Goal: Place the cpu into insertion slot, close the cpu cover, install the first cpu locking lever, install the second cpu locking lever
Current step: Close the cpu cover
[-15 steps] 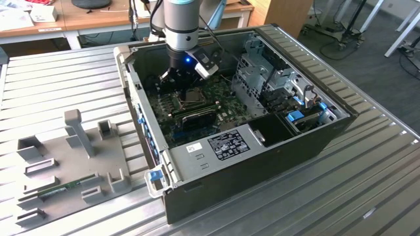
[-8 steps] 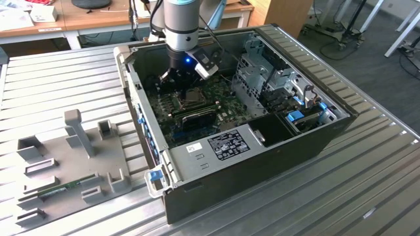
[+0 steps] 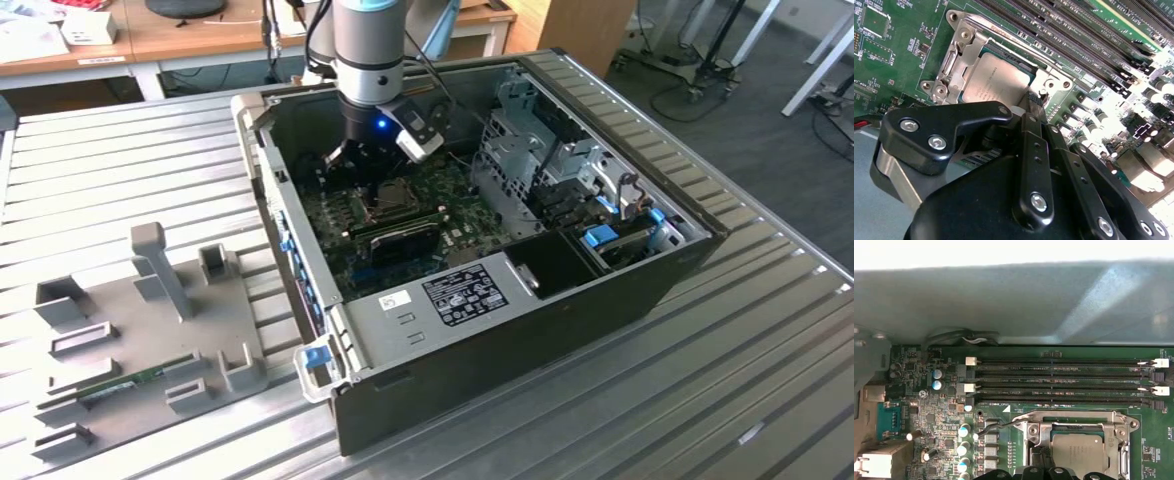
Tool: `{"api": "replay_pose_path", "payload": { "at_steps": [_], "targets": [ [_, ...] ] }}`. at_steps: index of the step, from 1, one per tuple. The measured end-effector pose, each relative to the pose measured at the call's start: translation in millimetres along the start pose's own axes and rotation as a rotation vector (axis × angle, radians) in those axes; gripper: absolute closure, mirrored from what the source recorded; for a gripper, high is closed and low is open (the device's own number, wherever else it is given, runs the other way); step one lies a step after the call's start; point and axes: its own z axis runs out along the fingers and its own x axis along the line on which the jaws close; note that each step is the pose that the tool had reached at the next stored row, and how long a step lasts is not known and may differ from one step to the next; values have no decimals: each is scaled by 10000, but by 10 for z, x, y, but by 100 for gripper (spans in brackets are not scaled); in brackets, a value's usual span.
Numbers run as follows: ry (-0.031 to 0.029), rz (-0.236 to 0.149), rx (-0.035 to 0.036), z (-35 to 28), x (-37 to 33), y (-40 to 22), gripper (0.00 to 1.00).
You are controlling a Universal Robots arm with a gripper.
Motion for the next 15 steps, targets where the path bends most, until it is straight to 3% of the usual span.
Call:
{"api": "replay_pose_path", "payload": {
  "at_steps": [15],
  "targets": [
    [-7, -1, 0, 19, 8, 0, 90]
  ]
}}
